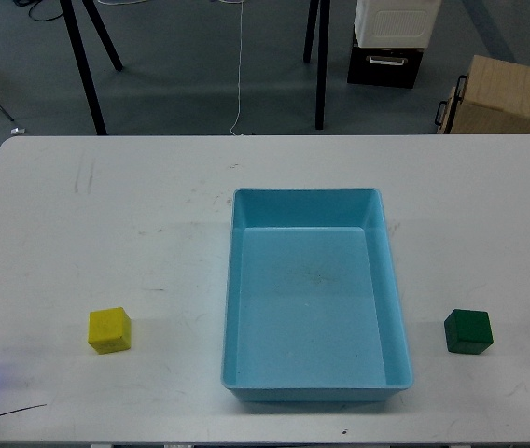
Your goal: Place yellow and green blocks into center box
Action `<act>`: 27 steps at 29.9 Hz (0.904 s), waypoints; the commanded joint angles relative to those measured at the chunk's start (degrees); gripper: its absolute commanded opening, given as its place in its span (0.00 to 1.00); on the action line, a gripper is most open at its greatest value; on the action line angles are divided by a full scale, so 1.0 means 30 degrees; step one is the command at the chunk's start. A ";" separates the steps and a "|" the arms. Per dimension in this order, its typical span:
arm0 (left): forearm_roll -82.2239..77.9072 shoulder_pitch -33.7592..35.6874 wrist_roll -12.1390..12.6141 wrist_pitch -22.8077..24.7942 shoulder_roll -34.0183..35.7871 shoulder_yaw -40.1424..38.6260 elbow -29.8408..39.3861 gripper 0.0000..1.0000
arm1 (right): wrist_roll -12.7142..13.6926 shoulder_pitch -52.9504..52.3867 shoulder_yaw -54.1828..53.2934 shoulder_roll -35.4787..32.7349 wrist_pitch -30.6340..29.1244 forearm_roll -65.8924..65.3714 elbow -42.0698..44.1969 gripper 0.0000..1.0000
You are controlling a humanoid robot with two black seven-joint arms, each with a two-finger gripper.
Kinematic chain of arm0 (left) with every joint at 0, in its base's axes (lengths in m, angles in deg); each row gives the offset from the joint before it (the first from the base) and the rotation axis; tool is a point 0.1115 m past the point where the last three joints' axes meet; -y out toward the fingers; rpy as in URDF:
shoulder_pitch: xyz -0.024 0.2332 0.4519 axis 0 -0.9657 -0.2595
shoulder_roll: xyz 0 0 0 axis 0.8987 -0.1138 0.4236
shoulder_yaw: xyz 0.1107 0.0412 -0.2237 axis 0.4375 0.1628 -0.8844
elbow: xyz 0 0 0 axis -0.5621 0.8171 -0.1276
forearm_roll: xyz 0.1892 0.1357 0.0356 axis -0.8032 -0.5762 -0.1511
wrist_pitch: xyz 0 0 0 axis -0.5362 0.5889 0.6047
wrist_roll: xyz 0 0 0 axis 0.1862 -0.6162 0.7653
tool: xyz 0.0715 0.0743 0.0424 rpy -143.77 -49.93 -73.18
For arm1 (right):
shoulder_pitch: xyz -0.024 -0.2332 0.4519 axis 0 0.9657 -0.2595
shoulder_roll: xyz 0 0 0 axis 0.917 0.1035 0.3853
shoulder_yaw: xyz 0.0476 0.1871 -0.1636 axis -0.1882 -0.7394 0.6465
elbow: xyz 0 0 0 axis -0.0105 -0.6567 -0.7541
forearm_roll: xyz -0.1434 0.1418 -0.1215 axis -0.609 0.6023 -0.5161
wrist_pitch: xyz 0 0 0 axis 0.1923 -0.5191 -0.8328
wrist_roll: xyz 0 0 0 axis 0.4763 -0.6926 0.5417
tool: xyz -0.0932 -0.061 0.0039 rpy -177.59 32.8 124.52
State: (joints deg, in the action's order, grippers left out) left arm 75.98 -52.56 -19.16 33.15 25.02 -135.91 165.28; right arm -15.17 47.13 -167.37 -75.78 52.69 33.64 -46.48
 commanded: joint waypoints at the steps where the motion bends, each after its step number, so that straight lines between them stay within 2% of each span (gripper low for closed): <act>1: 0.0031 -0.0206 -0.0033 0.0001 -0.0163 -0.0013 0.0320 1.00 | -0.0049 -0.0255 0.0001 -0.0337 -0.0002 0.0571 0.0062 1.00; 4: 0.0031 -0.0235 -0.0033 0.0001 -0.0251 0.0016 0.0379 1.00 | -0.0108 -0.1101 0.0145 -0.2818 0.0130 0.0571 0.0587 1.00; 7: 0.0031 -0.0236 -0.0033 0.0001 -0.0543 0.0045 0.0350 1.00 | 0.0126 -0.2799 0.1196 -0.7209 0.2000 0.0483 0.1727 1.00; 9: 0.0031 -0.0090 -0.0033 0.0001 -0.0573 0.0075 0.0321 1.00 | 0.0330 -0.4174 0.2425 -0.9352 0.2794 0.0308 0.2374 1.00; 10: 0.0031 -0.0002 -0.0033 0.0001 -0.0573 0.0133 0.0291 1.00 | 0.0679 -0.5109 0.3215 -1.0639 0.2972 0.0162 0.2609 1.00; 13: 0.0031 0.0495 -0.0004 0.0001 -0.0603 0.0309 0.0262 1.00 | 0.2464 -0.7921 0.5674 -1.3631 0.3411 -0.1472 0.2787 1.00; 16: 0.0031 0.0876 -0.0004 0.0001 -0.0603 0.0659 0.0174 1.00 | 0.3347 -1.1229 0.8952 -1.5626 0.4610 -0.4603 0.2612 1.00; 20: 0.0001 0.1053 0.0025 0.0001 -0.0603 0.1129 0.0086 1.00 | 0.3845 -1.6181 1.4400 -1.7182 0.5054 -0.9292 0.2290 1.00; 25: -0.0057 0.1317 0.0055 0.0001 -0.0603 0.1218 -0.0207 1.00 | 0.6976 -2.2510 2.1345 -1.8210 0.4761 -1.3134 0.1821 1.00; 27: -0.0057 0.1434 0.0055 0.0001 -0.0603 0.1218 -0.0294 1.00 | 0.7828 -2.4358 2.3690 -1.8181 0.4470 -1.4364 0.1500 1.00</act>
State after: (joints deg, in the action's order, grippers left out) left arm 75.83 -48.75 -19.03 33.15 23.21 -132.30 164.82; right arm 3.99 -17.15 -106.91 -129.91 67.14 -3.95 -40.80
